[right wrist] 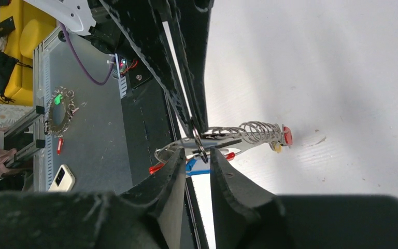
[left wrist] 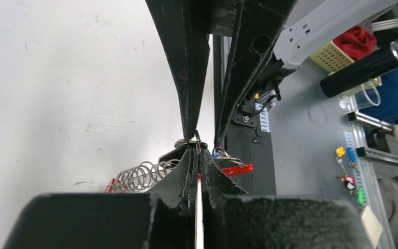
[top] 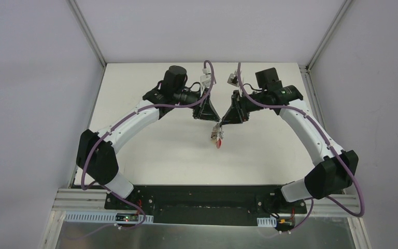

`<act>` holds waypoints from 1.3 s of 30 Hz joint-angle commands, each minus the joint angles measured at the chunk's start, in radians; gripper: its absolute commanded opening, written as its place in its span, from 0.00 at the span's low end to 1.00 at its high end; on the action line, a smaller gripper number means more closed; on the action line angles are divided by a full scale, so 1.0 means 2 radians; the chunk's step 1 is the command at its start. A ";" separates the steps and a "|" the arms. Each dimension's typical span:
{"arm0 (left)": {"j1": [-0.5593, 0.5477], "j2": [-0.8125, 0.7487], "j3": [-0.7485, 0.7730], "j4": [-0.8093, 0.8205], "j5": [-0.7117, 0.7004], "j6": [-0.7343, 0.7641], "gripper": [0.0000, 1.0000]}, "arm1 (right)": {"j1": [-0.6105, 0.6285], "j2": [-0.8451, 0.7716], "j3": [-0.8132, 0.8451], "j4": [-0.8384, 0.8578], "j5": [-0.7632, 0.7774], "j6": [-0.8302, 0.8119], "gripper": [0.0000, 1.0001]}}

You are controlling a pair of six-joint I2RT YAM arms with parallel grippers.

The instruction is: Put the keys on the keyring

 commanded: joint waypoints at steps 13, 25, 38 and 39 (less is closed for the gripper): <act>0.006 -0.023 -0.033 0.204 0.053 -0.151 0.00 | -0.028 -0.046 -0.021 0.045 -0.052 0.014 0.16; 0.012 -0.022 -0.035 0.226 0.056 -0.166 0.00 | -0.039 -0.057 -0.040 0.050 -0.054 0.014 0.10; 0.015 -0.018 -0.041 0.287 0.052 -0.216 0.00 | -0.032 -0.055 -0.052 0.065 -0.064 0.029 0.24; 0.014 -0.017 -0.041 0.289 0.053 -0.218 0.00 | -0.032 -0.056 -0.050 0.065 -0.063 0.030 0.25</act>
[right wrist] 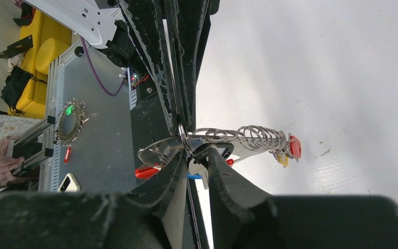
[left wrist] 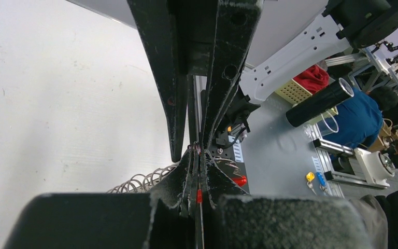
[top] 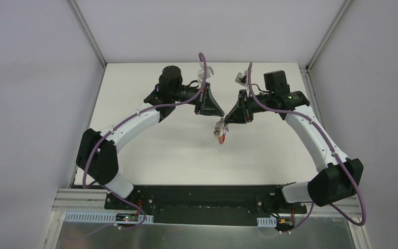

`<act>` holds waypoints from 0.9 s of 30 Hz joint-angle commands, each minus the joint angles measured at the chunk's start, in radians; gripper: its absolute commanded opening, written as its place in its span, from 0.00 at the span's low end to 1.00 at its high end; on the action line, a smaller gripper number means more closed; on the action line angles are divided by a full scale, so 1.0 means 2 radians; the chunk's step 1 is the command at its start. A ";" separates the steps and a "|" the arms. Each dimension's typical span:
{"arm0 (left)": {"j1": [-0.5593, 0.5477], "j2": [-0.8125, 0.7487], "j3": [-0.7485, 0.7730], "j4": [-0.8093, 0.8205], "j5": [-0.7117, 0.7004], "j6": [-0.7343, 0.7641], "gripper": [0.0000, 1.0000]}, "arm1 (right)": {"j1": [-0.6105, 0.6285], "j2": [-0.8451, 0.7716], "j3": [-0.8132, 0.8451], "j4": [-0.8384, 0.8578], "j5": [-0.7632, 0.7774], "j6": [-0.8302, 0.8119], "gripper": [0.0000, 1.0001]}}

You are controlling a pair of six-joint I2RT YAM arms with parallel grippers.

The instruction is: Put the keys on the keyring

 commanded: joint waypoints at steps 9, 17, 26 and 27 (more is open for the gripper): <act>0.008 -0.018 -0.004 0.068 0.013 -0.028 0.00 | -0.006 -0.024 0.044 -0.013 0.006 -0.007 0.30; 0.008 -0.016 -0.010 0.091 0.014 -0.049 0.00 | -0.008 -0.019 0.064 -0.011 0.010 -0.007 0.35; 0.008 -0.015 -0.012 0.105 0.012 -0.064 0.00 | -0.005 -0.013 0.041 0.020 -0.005 0.011 0.31; 0.008 -0.014 -0.012 0.106 0.012 -0.065 0.00 | -0.004 -0.011 0.041 0.021 -0.006 0.011 0.30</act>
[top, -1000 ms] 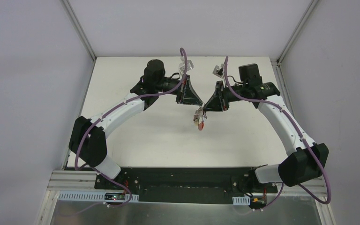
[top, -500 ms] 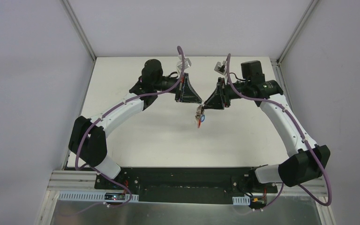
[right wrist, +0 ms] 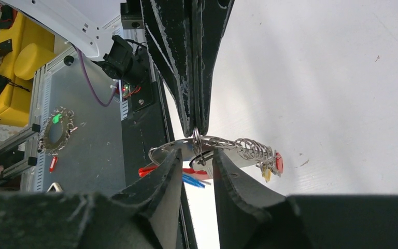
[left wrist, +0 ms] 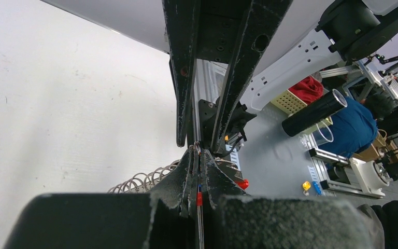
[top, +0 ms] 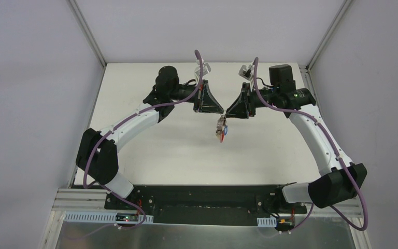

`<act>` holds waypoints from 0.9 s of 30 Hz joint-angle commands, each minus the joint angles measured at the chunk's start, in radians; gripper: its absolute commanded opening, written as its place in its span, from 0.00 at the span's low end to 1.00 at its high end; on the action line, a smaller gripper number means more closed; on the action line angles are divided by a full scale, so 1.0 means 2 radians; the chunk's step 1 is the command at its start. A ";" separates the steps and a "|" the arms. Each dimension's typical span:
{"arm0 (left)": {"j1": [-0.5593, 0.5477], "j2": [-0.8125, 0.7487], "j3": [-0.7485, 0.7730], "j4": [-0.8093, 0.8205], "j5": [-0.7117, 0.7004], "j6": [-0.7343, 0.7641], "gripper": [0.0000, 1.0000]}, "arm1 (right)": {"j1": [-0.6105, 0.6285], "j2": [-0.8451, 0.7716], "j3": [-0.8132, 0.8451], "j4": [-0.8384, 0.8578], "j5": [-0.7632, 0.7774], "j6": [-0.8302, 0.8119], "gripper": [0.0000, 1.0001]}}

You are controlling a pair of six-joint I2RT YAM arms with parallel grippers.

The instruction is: Put the keys on the keyring

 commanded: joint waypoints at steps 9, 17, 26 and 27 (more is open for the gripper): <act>0.002 -0.010 0.001 0.047 0.011 -0.019 0.00 | 0.013 0.007 -0.001 0.027 -0.017 0.011 0.25; 0.002 -0.009 0.000 0.051 0.011 -0.022 0.00 | 0.018 0.008 -0.003 0.026 -0.017 0.010 0.14; 0.005 -0.010 0.001 0.043 0.013 -0.012 0.00 | 0.019 0.005 0.022 -0.010 0.007 -0.017 0.00; 0.005 -0.011 0.005 0.030 0.014 -0.002 0.00 | 0.021 0.006 0.031 -0.024 0.018 -0.026 0.00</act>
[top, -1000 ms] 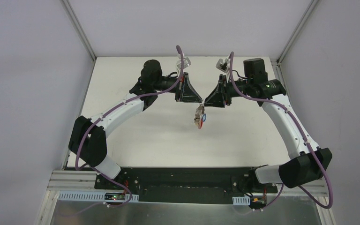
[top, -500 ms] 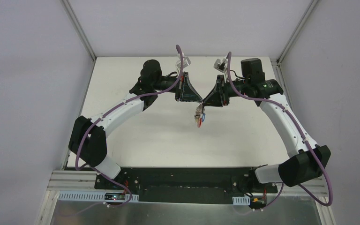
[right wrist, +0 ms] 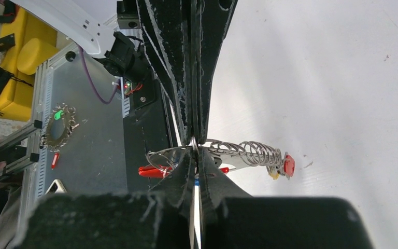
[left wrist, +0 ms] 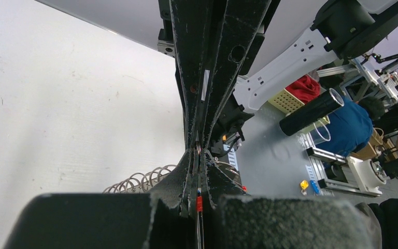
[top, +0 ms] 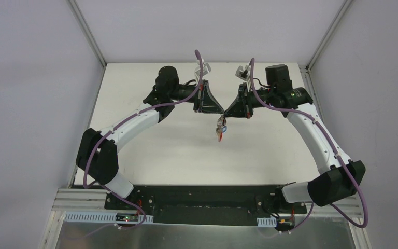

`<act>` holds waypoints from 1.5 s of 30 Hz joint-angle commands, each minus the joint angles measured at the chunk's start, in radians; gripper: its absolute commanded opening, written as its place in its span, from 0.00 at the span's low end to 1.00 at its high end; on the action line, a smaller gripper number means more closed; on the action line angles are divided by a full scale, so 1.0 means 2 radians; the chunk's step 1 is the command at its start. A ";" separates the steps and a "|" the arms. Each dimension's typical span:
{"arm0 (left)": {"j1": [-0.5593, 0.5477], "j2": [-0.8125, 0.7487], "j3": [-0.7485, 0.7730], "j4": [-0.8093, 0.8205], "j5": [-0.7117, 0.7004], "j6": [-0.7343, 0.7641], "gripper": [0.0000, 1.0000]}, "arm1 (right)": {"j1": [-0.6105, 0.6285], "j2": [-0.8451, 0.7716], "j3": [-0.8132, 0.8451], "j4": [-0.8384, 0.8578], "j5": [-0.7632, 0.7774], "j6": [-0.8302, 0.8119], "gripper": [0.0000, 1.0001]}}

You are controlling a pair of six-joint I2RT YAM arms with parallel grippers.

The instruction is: Put the keys on the keyring

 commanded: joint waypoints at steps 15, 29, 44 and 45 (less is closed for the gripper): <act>0.006 -0.031 0.061 -0.233 -0.019 0.200 0.36 | 0.065 0.058 0.132 -0.175 0.128 -0.094 0.00; -0.008 -0.030 0.062 -0.289 -0.016 0.271 0.34 | 0.074 0.077 0.139 -0.182 0.119 -0.088 0.00; -0.014 -0.019 0.078 -0.320 -0.024 0.303 0.31 | 0.074 0.077 0.119 -0.173 0.106 -0.085 0.00; -0.014 -0.018 0.080 -0.317 -0.024 0.299 0.31 | 0.074 0.076 0.118 -0.172 0.105 -0.085 0.00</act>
